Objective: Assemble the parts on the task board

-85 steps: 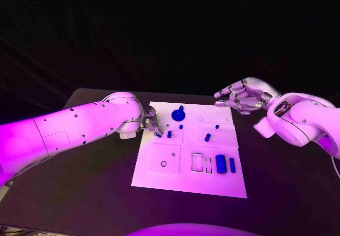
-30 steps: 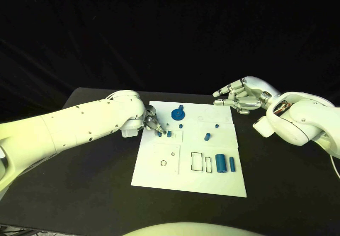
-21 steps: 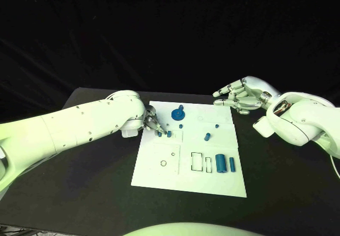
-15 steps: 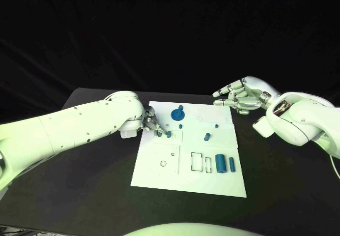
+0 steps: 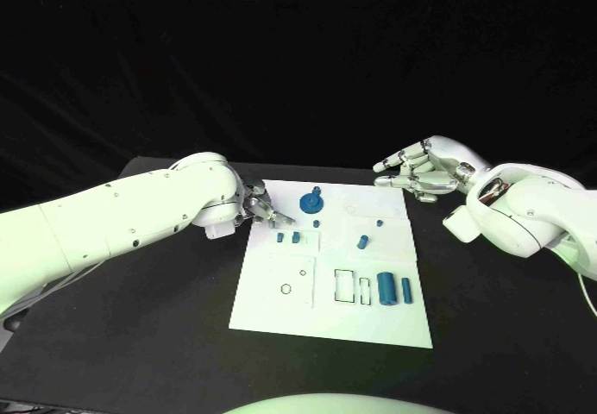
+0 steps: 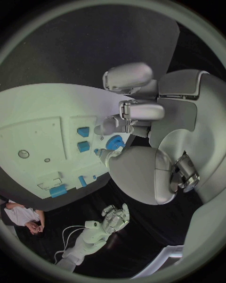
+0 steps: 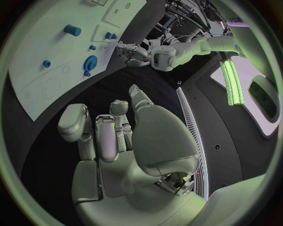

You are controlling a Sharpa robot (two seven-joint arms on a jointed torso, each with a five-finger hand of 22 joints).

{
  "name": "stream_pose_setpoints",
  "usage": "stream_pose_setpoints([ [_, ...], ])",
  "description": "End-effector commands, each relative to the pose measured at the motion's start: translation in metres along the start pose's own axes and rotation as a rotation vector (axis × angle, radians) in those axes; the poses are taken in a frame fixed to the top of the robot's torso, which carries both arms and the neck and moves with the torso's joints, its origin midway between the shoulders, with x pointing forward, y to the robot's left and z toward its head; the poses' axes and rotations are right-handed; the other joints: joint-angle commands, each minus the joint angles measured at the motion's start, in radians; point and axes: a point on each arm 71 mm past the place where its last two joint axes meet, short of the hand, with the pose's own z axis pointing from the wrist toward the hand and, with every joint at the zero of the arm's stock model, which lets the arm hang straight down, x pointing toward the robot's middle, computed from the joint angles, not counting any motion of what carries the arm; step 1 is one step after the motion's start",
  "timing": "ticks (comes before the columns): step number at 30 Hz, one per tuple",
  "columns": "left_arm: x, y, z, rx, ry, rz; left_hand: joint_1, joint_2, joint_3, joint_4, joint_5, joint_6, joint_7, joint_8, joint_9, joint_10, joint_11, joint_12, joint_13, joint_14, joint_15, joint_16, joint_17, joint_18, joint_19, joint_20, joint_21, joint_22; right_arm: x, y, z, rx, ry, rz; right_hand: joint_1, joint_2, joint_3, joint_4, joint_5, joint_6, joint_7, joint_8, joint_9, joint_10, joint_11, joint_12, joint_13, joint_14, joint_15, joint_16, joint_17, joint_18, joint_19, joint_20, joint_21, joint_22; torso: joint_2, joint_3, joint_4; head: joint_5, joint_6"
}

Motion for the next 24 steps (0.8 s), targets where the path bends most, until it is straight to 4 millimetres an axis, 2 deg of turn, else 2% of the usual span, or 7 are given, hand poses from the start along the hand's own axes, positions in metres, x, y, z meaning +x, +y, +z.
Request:
stream_pose_setpoints([
  [1,-0.005,-0.011,-0.002,0.155,-0.023,-0.175,0.027,0.009,-0.023,0.004,0.001,-0.073,0.038,-0.032,-0.018,-0.136,0.039,-0.124,-0.113,0.005,0.036,-0.147,0.059,0.058,-0.111,0.025,-0.312,-0.172,0.001,0.0,0.0,-0.003,0.008,0.0,-0.007,0.0,-0.007,0.002,0.004,-0.006,0.0,0.006,-0.001,-0.004,-0.001,-0.004,-0.001,0.043,0.004,-0.004,-0.002,0.017,-0.005,0.0,-0.005,-0.001,0.0,0.0003,0.0,-0.004,0.002],
  [3,-0.009,-0.014,-0.003,0.214,-0.047,-0.233,0.052,0.016,-0.047,0.003,0.002,-0.139,0.076,-0.067,-0.046,-0.234,0.079,-0.186,-0.155,-0.139,0.074,-0.365,-0.153,0.093,-0.246,0.056,-0.606,-0.363,0.001,-0.001,-0.001,-0.001,0.008,0.0,-0.007,0.0,-0.007,0.002,0.004,-0.006,0.0,0.006,-0.001,-0.004,-0.001,-0.004,-0.001,0.043,0.004,-0.004,-0.001,0.017,-0.005,0.0,-0.005,-0.001,0.001,-0.0001,0.0012,-0.006,0.005],
  [7,-0.014,-0.022,-0.001,0.328,-0.13,-0.262,0.204,0.019,-0.049,-0.042,0.001,-0.188,0.121,-0.107,-0.101,-0.318,0.118,-0.264,-0.236,-0.341,0.112,-0.651,-0.429,0.097,-0.302,0.097,-0.729,-0.451,0.0,-0.001,-0.001,0.003,0.006,0.0,-0.007,0.0,-0.007,0.002,0.005,-0.006,0.0,0.006,-0.001,-0.004,-0.001,-0.004,-0.001,0.043,0.004,-0.004,-0.001,0.018,-0.005,0.0,-0.005,-0.001,0.0,-0.0002,0.0035,-0.011,0.008],
  [11,-0.01,-0.034,0.004,0.452,-0.235,-0.147,0.383,0.019,-0.006,-0.123,-0.001,-0.192,0.135,-0.173,-0.183,-0.369,0.145,-0.368,-0.345,-0.386,0.124,-0.707,-0.494,0.1,-0.319,0.126,-0.801,-0.513,0.0,-0.002,-0.001,0.005,0.005,0.0,-0.007,0.001,-0.007,0.002,0.006,-0.006,0.0,0.007,-0.001,-0.005,-0.001,-0.004,-0.002,0.042,0.004,-0.004,-0.002,0.018,-0.005,0.0,-0.006,-0.002,0.002,-0.0031,0.0013,-0.017,0.013],
  [15,0.001,-0.047,0.009,0.562,-0.32,0.022,0.494,0.005,0.07,-0.176,-0.06,-0.123,0.121,-0.272,-0.292,-0.311,0.123,-0.481,-0.484,-0.375,0.123,-0.741,-0.555,0.101,-0.295,0.108,-0.817,-0.533,0.001,-0.002,0.0,0.006,0.008,0.0,-0.004,0.002,-0.007,0.002,0.007,-0.006,0.0,0.007,0.0,-0.005,-0.001,-0.004,-0.002,0.042,0.003,-0.005,-0.002,0.018,-0.005,0.0,-0.006,-0.002,0.004,-0.0058,-0.0016,-0.021,0.018],
  [19,0.01,-0.054,0.013,0.613,-0.36,0.129,0.509,-0.035,0.112,-0.205,-0.053,-0.055,0.103,-0.359,-0.378,-0.236,0.122,-0.563,-0.598,-0.342,0.112,-0.753,-0.601,0.108,-0.277,0.096,-0.811,-0.53,0.003,-0.002,0.0,0.005,0.012,0.002,-0.002,0.004,-0.007,0.002,0.009,-0.006,0.0,0.007,0.0,-0.005,-0.001,-0.003,-0.002,0.043,0.003,-0.005,-0.001,0.018,-0.005,0.0,-0.007,-0.002,0.007,-0.0061,-0.0061,-0.021,0.022],
  [24,0.018,-0.061,0.017,0.628,-0.367,0.234,0.485,-0.05,0.136,-0.216,-0.054,0.025,0.098,-0.405,-0.425,-0.19,0.116,-0.613,-0.67,-0.271,0.099,-0.712,-0.611,0.109,-0.219,0.09,-0.784,-0.518,0.004,-0.002,0.001,0.005,0.014,0.002,-0.002,0.004,-0.007,0.002,0.009,-0.006,0.0,0.007,0.0,-0.005,-0.001,-0.003,-0.002,0.043,0.003,-0.005,-0.001,0.018,-0.005,0.0,-0.007,-0.002,0.008,-0.0068,-0.0071,-0.022,0.023],
])
